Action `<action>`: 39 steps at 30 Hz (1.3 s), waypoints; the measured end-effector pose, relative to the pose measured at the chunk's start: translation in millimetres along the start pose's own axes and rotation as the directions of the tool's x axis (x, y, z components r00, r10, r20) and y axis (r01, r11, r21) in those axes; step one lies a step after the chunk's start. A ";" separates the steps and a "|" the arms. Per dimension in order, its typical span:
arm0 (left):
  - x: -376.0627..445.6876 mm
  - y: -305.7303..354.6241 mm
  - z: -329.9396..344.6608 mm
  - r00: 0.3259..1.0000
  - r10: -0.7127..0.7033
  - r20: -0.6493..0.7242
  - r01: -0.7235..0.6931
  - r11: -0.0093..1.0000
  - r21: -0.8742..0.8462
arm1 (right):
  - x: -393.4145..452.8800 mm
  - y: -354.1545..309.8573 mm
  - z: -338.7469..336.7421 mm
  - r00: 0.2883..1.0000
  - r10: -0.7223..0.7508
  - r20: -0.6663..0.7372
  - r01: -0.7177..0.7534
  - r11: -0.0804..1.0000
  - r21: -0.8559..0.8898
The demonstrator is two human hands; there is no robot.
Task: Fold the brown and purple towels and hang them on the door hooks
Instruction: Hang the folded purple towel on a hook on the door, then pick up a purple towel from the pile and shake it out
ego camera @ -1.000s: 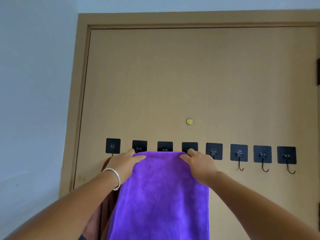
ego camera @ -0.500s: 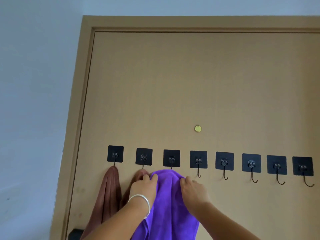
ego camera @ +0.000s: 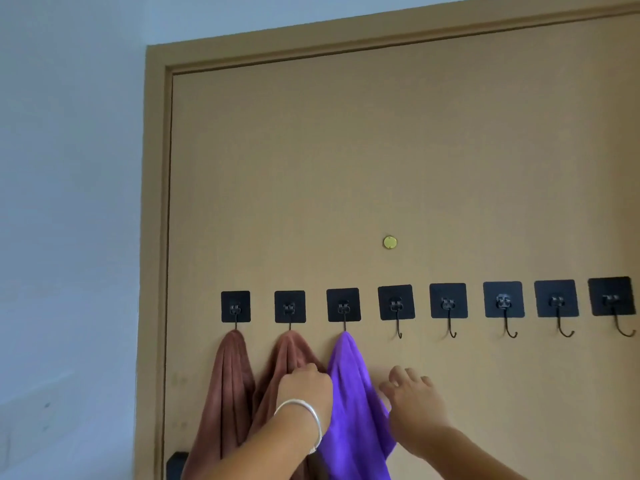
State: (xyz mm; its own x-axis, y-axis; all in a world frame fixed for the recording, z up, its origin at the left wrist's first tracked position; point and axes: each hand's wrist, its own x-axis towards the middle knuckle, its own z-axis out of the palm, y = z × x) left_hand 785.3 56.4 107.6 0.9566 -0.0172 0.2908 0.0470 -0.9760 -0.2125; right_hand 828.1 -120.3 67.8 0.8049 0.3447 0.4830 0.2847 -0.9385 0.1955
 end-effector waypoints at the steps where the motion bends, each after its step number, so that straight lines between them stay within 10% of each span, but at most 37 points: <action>1: -2.0 1.3 -10.1 0.997 0.007 -0.072 -0.005 1.000 0.016 | -7.0 10.3 1.2 1.000 0.028 -0.012 -0.029 1.000 -0.004; 8: -0.5 61.3 -38.7 0.897 0.222 -0.382 -0.239 0.971 0.002 | -60.4 93.8 -14.4 0.982 0.186 -0.018 -0.186 0.983 0.015; 25: 6.5 273.5 -49.6 0.569 0.590 -0.574 -0.777 0.613 -0.140 | -235.5 231.3 -91.2 0.758 0.652 -0.021 -0.645 0.744 -0.173; 39: -81.2 365.5 -88.3 0.223 0.734 -0.642 -0.974 0.150 -0.167 | -396.1 162.1 -198.7 0.314 0.932 -0.179 -0.881 0.216 -0.421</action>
State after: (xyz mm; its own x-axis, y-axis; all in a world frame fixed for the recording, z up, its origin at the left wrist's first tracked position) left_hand 699.4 -318.1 88.7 0.0634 -0.8592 0.5076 -0.9731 -0.1660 -0.1595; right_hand 452.0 -405.0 77.7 0.4251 -0.7632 0.4867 -0.8667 -0.4983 -0.0243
